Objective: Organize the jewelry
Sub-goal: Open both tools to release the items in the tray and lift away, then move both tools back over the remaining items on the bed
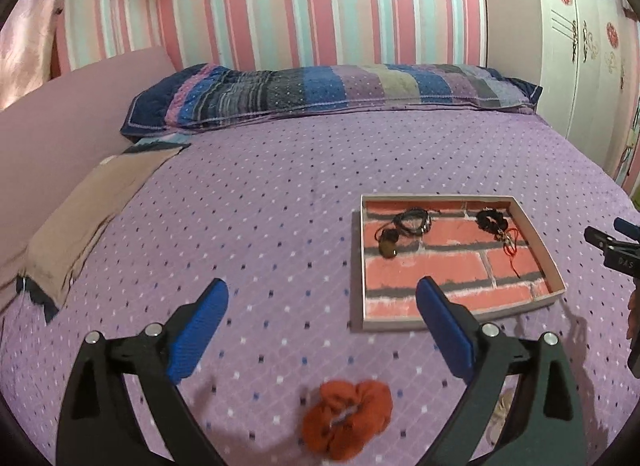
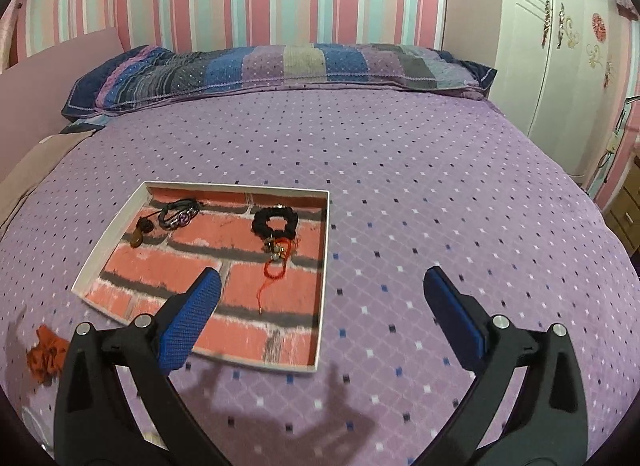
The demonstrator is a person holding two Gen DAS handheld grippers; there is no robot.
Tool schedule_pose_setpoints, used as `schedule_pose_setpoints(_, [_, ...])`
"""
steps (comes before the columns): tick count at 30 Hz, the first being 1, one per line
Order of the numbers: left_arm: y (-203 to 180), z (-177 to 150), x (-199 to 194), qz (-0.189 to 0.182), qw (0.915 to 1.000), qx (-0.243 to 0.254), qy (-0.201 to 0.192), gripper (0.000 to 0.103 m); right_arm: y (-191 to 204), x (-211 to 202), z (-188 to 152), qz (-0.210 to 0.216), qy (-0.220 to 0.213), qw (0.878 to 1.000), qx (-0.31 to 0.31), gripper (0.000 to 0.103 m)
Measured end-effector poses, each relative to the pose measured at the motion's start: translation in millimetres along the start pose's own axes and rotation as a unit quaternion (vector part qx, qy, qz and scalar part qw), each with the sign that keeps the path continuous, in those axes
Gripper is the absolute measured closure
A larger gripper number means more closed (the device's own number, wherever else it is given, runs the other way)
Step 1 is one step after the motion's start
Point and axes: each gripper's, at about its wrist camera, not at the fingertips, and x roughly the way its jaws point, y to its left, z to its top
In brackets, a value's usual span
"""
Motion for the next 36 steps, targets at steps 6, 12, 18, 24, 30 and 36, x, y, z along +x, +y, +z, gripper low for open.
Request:
schedule_pose_setpoints(6, [6.9, -44.9, -16.6, 0.007, 0.9997, -0.022, 0.013, 0.01, -0.7, -40.2, -48.3, -0.007, -0.017, 1.0, -0.007, 0.004])
schedule_pose_setpoints(12, [8.6, -81.7, -27.7, 0.01, 0.9992, -0.03, 0.025, 0.01, 6.7, -63.9, -98.2, 0.003, -0.012, 1.0, -0.008, 0.004])
schedule_pose_setpoints(18, [7.9, -100.1, -25.9, 0.005, 0.9988, -0.034, 0.035, 0.01, 9.2, -78.3, -133.2, 0.013, -0.007, 1.0, 0.007, 0.004])
schedule_pose_setpoints(24, [12.1, -108.6, -17.1, -0.01, 0.9981, -0.04, 0.045, 0.01, 17.6, -86.5, -155.0, 0.027, -0.007, 1.0, 0.006, 0.004])
schedule_pose_setpoints(30, [11.8, -117.7, 1.1, -0.005, 0.9973, -0.032, 0.065, 0.01, 28.2, -82.1, -162.8, 0.04, 0.002, 0.999, 0.002, 0.004])
schedule_pose_setpoints(36, [14.6, -121.2, 10.8, -0.013, 0.9966, -0.033, 0.075, 0.01, 41.5, -78.9, -170.2, 0.047, 0.01, 0.999, -0.017, 0.004])
